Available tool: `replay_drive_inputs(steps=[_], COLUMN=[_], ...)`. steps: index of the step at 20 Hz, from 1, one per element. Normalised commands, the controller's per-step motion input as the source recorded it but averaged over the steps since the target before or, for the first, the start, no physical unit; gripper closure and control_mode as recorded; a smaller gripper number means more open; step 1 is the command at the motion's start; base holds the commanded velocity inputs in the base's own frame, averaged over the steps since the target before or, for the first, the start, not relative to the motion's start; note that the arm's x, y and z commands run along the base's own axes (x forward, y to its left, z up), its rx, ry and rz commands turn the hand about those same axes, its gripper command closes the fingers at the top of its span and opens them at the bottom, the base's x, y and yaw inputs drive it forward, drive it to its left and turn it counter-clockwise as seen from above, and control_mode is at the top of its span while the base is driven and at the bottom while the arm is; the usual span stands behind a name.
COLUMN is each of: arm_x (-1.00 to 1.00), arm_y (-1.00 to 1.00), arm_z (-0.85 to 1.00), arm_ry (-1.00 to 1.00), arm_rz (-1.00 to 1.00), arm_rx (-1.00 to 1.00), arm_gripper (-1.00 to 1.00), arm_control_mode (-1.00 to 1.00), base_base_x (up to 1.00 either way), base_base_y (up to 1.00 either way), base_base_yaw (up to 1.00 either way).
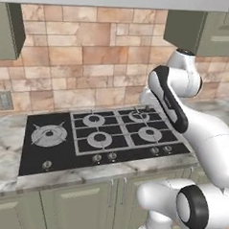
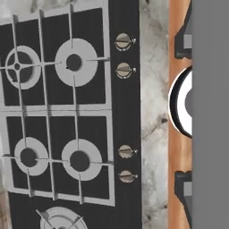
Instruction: Navigate to the stove.
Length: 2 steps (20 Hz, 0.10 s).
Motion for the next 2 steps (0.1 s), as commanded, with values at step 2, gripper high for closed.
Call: replay_drive_inputs(steps=[2], arm_x=[0.0], arm_y=[0.0], arm_z=[0.0], arm_ry=[0.0], arm_rz=[0.0], arm_rx=[0.0], arm_gripper=[-1.0], arm_control_mode=[1.0], base_base_x=[0.04], base_base_y=[0.37], base_base_yaw=[0.0])
